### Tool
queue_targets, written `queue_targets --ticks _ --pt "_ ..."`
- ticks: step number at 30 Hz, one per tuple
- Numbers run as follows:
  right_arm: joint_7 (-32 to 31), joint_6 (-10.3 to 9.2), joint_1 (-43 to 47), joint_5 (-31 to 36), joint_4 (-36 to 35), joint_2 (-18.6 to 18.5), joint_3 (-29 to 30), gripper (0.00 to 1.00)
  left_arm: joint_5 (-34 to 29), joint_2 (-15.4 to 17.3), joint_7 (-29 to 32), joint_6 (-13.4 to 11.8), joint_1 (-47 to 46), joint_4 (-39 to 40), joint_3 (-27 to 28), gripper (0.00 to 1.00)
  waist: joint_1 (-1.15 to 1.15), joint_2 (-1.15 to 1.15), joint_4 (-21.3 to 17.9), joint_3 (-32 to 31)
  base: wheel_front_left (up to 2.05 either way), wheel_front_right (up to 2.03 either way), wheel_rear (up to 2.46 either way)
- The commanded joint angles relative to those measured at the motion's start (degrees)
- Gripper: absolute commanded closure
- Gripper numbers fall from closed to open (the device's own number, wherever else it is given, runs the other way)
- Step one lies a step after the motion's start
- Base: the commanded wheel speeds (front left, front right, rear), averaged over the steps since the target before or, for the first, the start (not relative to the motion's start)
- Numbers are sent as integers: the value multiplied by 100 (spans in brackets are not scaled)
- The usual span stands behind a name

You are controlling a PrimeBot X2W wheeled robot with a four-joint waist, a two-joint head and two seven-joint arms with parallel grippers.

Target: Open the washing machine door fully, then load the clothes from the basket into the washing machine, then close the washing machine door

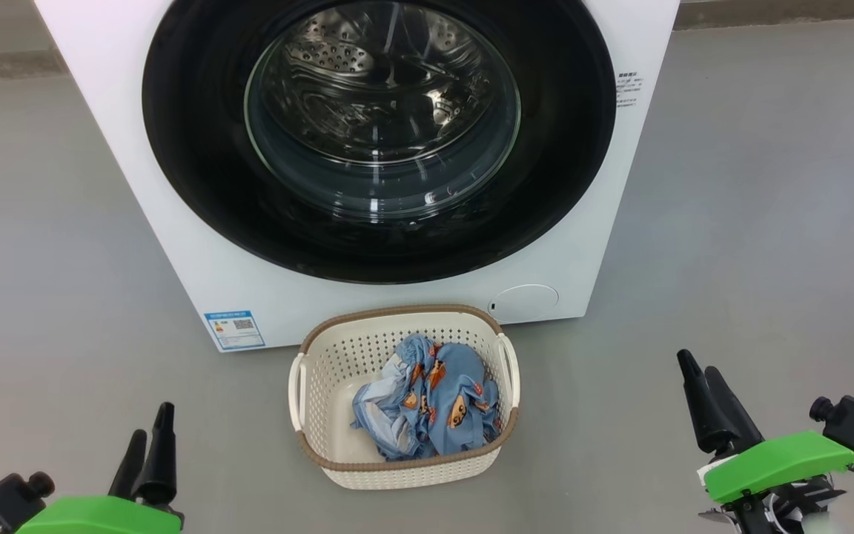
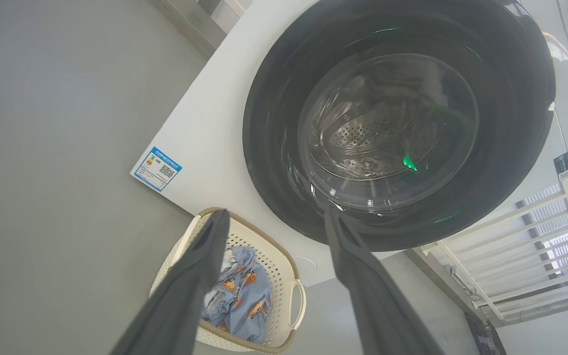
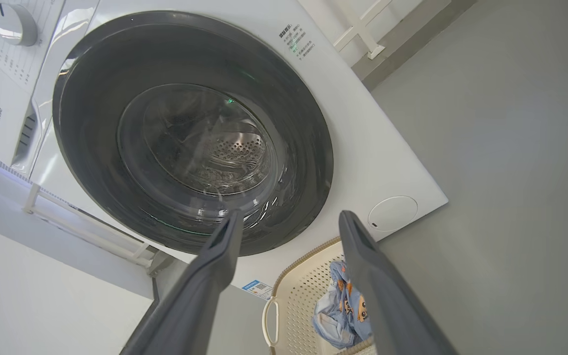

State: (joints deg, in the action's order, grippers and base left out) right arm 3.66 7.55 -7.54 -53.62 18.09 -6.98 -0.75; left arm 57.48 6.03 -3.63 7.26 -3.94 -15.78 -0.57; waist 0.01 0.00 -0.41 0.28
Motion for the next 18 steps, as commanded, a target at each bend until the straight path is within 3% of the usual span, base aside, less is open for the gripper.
queue_targets --ticks 1,18 --pt "81 -3 -341 182 -150 -81 -87 0 -179 159 -80 13 -311 175 90 0 0 0 -2 -3 0 0 0" --pt "366 -4 -514 1408 -109 -200 -258 0 -1295 324 -366 16 -413 75 -24 0 0 0 -14 -17 0 0 0"
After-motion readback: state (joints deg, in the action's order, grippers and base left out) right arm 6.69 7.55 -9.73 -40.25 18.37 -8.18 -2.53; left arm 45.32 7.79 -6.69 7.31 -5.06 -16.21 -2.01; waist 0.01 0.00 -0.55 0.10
